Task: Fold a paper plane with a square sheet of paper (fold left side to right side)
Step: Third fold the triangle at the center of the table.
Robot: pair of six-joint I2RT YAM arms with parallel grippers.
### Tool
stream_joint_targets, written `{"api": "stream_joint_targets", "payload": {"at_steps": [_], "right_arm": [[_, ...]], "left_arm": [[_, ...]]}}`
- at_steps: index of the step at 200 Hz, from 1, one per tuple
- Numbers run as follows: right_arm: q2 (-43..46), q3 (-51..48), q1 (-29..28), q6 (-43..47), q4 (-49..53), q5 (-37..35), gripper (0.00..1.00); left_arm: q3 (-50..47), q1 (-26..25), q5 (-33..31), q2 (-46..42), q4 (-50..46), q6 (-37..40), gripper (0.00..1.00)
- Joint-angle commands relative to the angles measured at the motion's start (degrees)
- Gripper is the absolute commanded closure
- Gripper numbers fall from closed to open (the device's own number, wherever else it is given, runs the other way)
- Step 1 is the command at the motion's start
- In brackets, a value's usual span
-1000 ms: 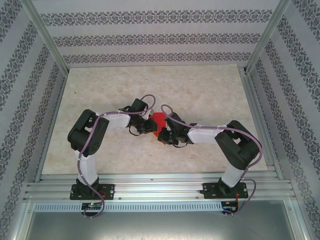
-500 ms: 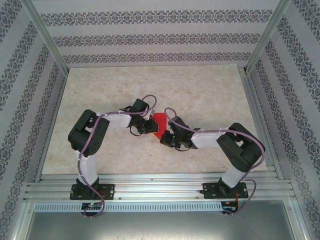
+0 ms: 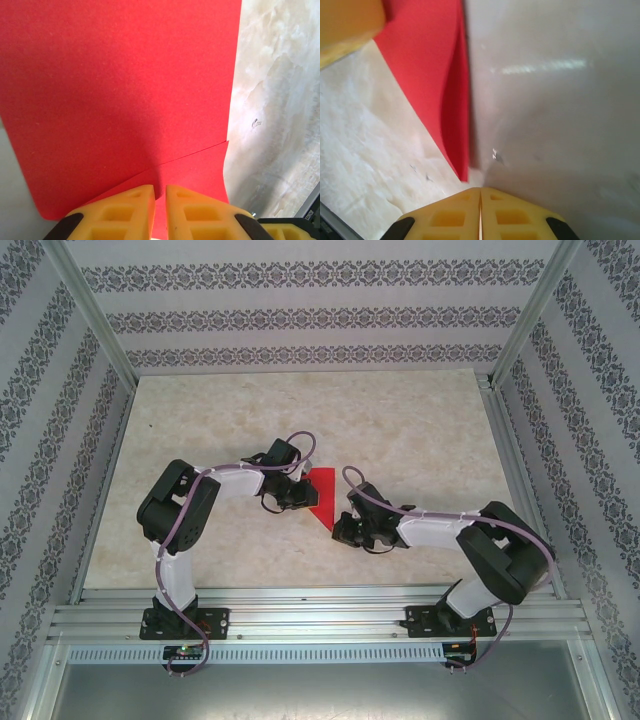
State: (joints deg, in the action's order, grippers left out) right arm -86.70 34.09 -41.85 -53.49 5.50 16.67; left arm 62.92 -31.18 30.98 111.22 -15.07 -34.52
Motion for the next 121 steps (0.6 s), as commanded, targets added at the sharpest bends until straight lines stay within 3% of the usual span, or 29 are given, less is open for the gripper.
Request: {"api": "stream_joint_targets", "payload": {"at_steps": [1,73,121], "right_arm": [[3.34,5.29,0.59,2.72,8.25,-1.93,0.9],[-7.33,14.54,0.62,3.71,6.27,-4.41,0.91],[-11.08,11.37,0.27,2.44,4.62,-4.07,0.91]], "left_arm": [[-1.1,0.17,-4.88,2.01,-4.42,1.49,0.83],[-1.11,0.05,-4.67,1.81,-4.17,1.5,0.83],[-0.76,0.04,-4.71,1.78,-4.18,1.56,0.82]]}}
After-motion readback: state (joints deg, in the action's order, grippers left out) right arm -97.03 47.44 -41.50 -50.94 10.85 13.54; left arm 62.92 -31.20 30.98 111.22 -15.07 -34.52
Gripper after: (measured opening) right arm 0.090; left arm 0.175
